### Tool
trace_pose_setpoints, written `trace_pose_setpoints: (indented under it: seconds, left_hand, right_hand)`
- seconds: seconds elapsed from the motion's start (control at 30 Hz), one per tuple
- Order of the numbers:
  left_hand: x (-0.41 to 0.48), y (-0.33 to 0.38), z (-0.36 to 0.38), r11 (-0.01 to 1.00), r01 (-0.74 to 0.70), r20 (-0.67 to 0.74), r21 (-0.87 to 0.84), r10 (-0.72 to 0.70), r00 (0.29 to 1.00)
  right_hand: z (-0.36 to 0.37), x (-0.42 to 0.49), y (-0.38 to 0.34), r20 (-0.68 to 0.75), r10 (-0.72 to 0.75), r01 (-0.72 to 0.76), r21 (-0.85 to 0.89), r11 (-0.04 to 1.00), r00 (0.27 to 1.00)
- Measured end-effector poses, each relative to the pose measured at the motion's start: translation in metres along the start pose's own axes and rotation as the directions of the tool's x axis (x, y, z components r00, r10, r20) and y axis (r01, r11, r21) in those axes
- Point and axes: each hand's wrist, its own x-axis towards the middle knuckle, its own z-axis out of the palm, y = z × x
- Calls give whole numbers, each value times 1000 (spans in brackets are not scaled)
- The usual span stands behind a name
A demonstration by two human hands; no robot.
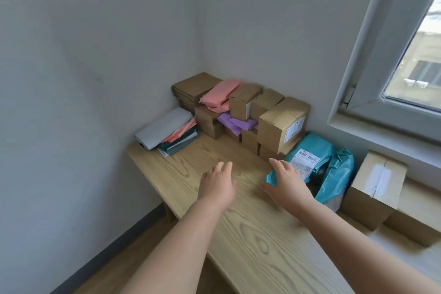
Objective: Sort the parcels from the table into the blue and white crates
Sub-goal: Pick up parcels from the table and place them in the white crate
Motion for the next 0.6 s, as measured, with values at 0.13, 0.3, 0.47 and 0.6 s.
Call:
trace_pose_setpoints:
  seconds: [0.13,0.3,0.47,0.6]
  left_hand:
    - [48,10,-13,996,-65,-19,-65,64,998]
    - [126,22,-13,980,-123,44,-154,131,990]
    - [196,38,-19,948,-225,54,-225,243,969]
    - [250,47,-19,922,-281,102,-267,317,943]
  right_hand:
    - [-12,42,-7,-48,28,-26,39,999,998]
    - [-14,89,-3,-89,158,-147,117,982,983]
    - [-25,127,8,-160,390,-336,287,897,907]
    - [-27,163,13,-145,559,-447,456,770,816]
